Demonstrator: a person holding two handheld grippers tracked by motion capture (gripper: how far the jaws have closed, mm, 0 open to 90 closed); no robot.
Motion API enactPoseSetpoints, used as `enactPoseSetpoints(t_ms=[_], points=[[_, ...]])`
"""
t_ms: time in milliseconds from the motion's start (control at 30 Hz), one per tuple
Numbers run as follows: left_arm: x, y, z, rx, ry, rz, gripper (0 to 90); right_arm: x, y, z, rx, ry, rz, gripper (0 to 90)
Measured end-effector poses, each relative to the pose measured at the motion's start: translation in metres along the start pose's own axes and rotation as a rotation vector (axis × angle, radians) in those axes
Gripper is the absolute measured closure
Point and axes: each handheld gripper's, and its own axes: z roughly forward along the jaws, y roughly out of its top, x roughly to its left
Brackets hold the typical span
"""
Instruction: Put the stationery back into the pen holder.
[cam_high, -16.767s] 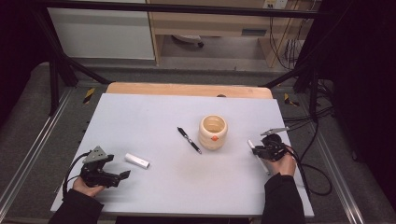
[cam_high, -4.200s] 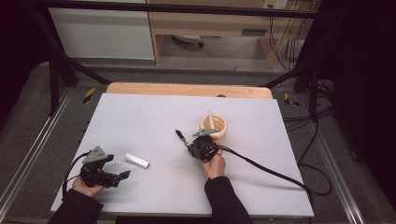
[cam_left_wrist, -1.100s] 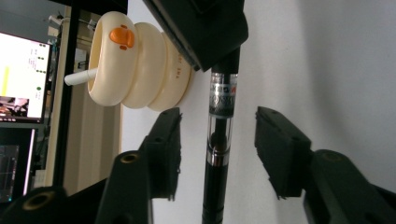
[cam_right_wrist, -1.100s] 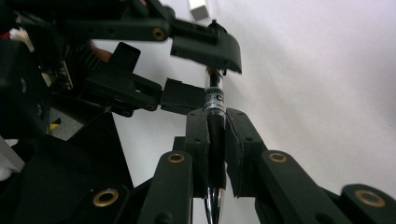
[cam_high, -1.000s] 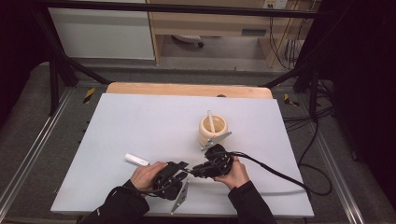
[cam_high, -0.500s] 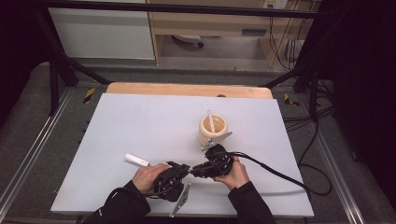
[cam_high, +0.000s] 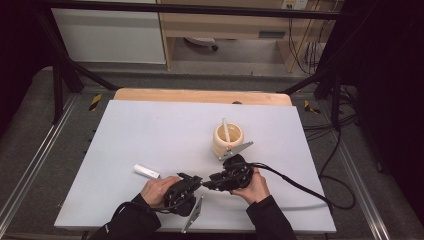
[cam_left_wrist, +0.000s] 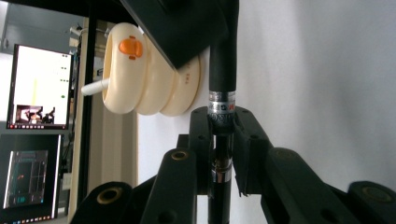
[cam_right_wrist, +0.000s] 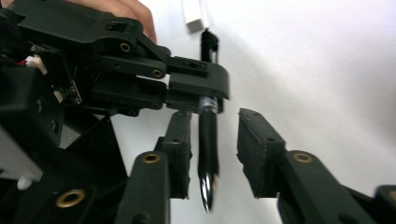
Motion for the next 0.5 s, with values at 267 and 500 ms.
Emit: enactPoseSetpoints(t_ms=[267,500], points=[[0.004,-0.009,0.001,0.034,-0.024,-0.084,79.0,-0.013,-0.018,-0.023,-0.123,-0.1,0.014,31.6],[0.01,-0.014,0.002,0.041,-0.063,-0.2,79.0,-0.028,-0.038,-0.029,-0.191,-0.179,0.025,13.6]])
